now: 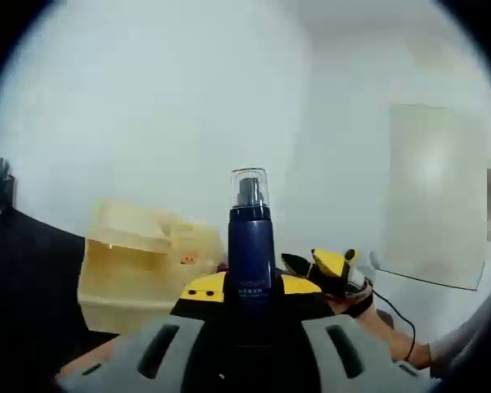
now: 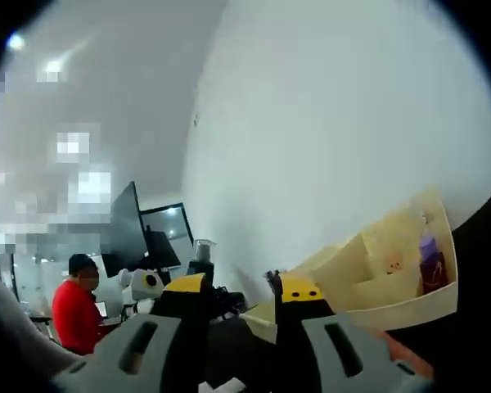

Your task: Open the drawer, pick up the cosmetic bottles from the table one by one, place them into the drawer, release the gripper, close the drawer, and move the gripper away

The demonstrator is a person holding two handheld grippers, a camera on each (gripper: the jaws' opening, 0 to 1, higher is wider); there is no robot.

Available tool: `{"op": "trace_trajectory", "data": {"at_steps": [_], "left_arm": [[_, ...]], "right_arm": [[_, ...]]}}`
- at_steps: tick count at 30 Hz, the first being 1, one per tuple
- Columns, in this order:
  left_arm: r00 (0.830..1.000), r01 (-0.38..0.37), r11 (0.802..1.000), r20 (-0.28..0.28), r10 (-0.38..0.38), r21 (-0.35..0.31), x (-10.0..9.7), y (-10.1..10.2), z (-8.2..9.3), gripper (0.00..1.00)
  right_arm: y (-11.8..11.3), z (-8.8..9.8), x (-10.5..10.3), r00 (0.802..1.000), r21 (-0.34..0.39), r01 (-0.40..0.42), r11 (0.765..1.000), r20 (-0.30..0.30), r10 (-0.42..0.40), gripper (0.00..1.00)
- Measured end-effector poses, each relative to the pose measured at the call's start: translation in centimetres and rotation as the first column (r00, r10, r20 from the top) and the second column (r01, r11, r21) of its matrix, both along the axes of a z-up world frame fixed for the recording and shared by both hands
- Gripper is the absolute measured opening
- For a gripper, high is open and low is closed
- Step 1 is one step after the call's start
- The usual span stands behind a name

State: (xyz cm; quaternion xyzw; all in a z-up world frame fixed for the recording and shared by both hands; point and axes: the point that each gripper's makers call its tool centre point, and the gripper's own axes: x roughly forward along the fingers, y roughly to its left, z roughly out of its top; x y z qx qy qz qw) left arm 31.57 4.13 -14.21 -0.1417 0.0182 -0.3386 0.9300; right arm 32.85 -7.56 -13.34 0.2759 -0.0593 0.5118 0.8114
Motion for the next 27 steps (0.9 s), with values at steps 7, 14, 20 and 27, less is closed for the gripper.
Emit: {"op": "trace_trajectory", "data": {"at_steps": [7,14,20,27], "left_arm": [[0.986,-0.145,0.972,-0.059,0.158,0.183,2.0,3.7,0.3,0.18],[0.965,-0.183,0.933,-0.122,0.23,0.311,2.9,4.8,0.0,0.18],[0.945,-0.233,0.885,-0.121,0.304,0.403,3.9,6.3,1.3,0.0],[0.919,-0.28,0.77,-0.073,0.388,0.573,2.5,6.8,-1.5,0.0]], "right_arm": [[0.9,-1.7,0.9,1.0,-0.12,0.017,0.993,0.026,-0.014,0.28],[2.0,-2.8,-0.2,0.997,-0.204,-0.005,0.979,0.072,0.02,0.28],[3.3,-3.9,-0.9,0.993,-0.267,-0.011,0.964,0.109,0.041,0.32],[2.6,-4.8,-0.4,0.994,-0.257,0.012,0.966,0.104,0.015,0.32]]}}
